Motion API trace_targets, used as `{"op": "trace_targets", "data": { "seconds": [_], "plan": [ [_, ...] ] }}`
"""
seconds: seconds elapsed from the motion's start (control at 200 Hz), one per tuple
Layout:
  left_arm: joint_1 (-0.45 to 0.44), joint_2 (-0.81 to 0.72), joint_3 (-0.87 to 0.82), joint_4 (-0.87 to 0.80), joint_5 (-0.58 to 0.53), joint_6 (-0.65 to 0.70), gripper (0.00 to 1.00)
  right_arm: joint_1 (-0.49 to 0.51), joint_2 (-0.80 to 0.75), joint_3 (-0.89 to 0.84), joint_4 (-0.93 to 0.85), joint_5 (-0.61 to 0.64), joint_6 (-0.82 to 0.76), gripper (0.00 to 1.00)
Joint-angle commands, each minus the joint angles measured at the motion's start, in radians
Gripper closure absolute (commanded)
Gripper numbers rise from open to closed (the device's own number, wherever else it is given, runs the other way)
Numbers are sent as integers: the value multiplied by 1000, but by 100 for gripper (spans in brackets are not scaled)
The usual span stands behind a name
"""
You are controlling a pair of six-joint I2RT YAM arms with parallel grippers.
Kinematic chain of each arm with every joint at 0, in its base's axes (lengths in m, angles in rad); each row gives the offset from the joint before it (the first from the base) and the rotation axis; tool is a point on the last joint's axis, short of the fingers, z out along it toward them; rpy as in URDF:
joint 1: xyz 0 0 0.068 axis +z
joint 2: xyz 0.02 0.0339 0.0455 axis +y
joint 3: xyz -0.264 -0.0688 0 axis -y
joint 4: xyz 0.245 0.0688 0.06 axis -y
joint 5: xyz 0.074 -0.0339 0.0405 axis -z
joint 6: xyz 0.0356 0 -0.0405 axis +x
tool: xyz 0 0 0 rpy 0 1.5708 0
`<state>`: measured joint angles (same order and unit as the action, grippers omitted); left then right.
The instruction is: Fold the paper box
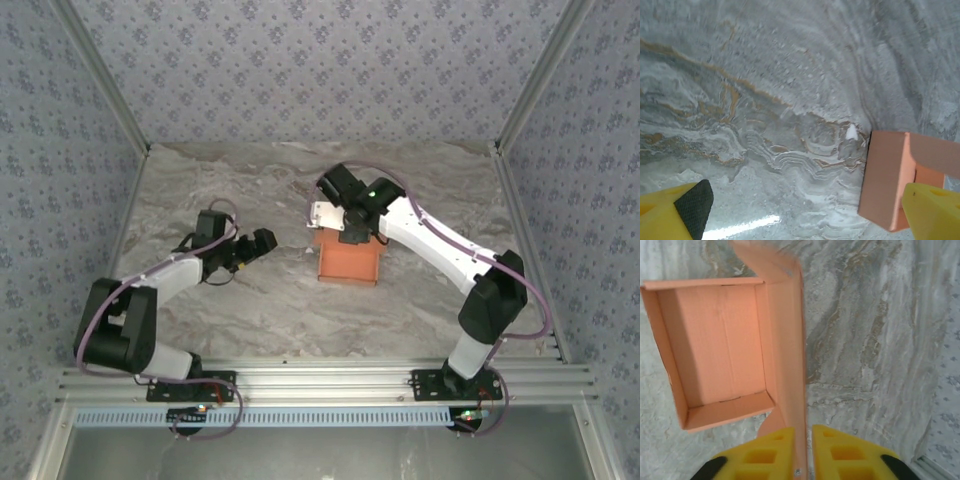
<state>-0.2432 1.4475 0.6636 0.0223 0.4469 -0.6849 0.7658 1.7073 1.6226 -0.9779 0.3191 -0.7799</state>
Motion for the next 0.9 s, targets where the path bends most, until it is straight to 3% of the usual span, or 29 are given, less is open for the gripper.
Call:
{"op": "trace_targets", "data": {
  "seconds": [0.0,0.14,0.245,0.355,0.425,0.495,0.585,0.635,0.77,0.894],
  "plan": [
    [4,32,14,101,66,-56,1,38,-6,-5,36,22,-77,47],
    [-5,-32,-46,215,69,-43,1,34,-115,-25,111,-28,103,39],
    [-24,-99,-54,195,29,32,1,-18,-272,-143,217,-154,286,29],
    [-50,-113,-20,149,56,80,1,-195,-472,-343,368,-384,566,23],
    [-90,-104,-3,152,93,106,1,-347,-592,-520,486,-477,833,19],
    [-152,-106,18,138,104,187,1,-515,-653,-672,583,-623,990,24],
    [-254,-126,39,102,22,341,1,-669,-651,-819,705,-902,1083,30],
    [-288,-134,39,120,-17,402,1,-709,-625,-857,752,-987,1130,32],
    [-323,-94,93,129,-169,525,1,-675,-538,-835,714,-1031,1054,32],
    [-333,-18,159,130,-155,589,1,-626,-510,-851,771,-968,990,29]
  ]
}}
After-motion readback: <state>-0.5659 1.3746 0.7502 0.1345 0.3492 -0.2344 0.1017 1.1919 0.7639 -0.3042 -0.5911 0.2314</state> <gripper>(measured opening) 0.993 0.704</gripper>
